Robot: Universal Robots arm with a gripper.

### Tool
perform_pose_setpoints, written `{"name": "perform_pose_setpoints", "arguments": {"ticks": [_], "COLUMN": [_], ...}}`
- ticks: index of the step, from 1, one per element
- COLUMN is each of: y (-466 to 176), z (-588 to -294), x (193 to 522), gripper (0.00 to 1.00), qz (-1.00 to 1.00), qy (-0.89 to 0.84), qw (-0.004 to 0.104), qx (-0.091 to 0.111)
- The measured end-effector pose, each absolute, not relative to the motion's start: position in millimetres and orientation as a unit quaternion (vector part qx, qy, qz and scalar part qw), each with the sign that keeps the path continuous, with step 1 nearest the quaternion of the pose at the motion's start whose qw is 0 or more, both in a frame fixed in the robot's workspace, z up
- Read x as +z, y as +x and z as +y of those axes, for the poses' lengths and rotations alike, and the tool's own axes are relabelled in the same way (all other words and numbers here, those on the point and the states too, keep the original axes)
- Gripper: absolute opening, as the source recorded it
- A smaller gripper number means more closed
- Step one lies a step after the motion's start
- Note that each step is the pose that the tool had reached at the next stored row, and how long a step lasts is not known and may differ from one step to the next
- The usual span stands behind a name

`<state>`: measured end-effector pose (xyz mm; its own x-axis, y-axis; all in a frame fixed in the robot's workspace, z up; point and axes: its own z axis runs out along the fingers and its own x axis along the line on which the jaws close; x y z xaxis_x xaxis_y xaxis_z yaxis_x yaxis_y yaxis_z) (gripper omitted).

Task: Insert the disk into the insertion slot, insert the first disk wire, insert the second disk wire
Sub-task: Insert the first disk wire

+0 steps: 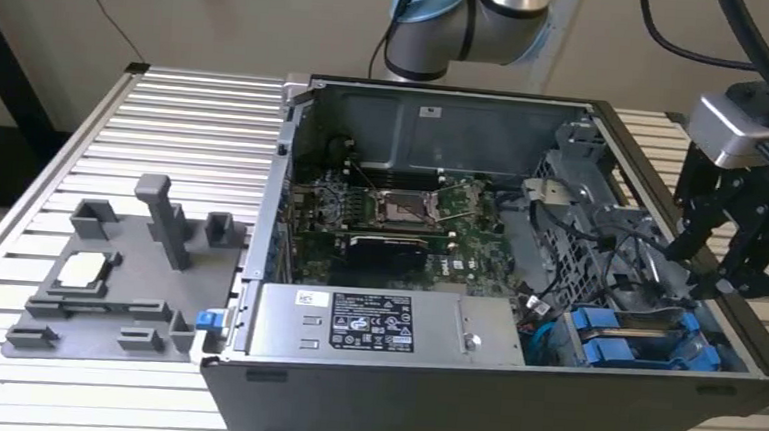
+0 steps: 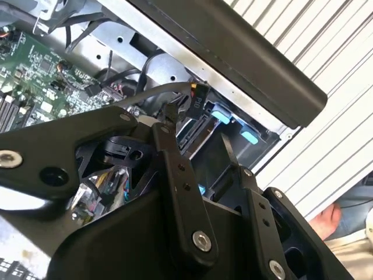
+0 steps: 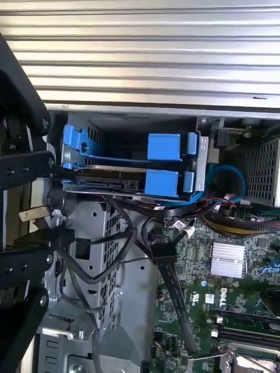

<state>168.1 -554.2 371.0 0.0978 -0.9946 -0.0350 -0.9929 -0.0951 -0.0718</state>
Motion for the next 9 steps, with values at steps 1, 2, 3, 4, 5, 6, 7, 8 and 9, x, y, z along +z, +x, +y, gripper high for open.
{"name": "perform_pose_setpoints", "arguments": {"ticks": [1, 2, 3, 4, 5, 6, 7, 8, 9], "y": [168.3, 168.8, 169.3, 169.9, 170.6, 171.3, 172.2, 173.2, 174.6], "z": [-554.2, -554.3, -554.3, -554.3, -554.2, -554.2, -554.2, -554.2, -554.2], "x": [370.9, 370.5, 370.3, 370.0, 369.6, 369.3, 368.9, 368.5, 368.4], "gripper": [0.46, 0.46, 0.46, 0.46, 0.46, 0.46, 0.46, 0.46, 0.46], "qz": [0.669, 0.667, 0.665, 0.663, 0.662, 0.660, 0.658, 0.657, 0.655], "qy": [-0.742, -0.744, -0.745, -0.747, -0.748, -0.750, -0.751, -0.753, -0.754], "qw": [0.039, 0.040, 0.040, 0.040, 0.041, 0.041, 0.041, 0.041, 0.041], "qx": [-0.012, -0.012, -0.013, -0.013, -0.013, -0.013, -0.013, -0.013, -0.013]}}
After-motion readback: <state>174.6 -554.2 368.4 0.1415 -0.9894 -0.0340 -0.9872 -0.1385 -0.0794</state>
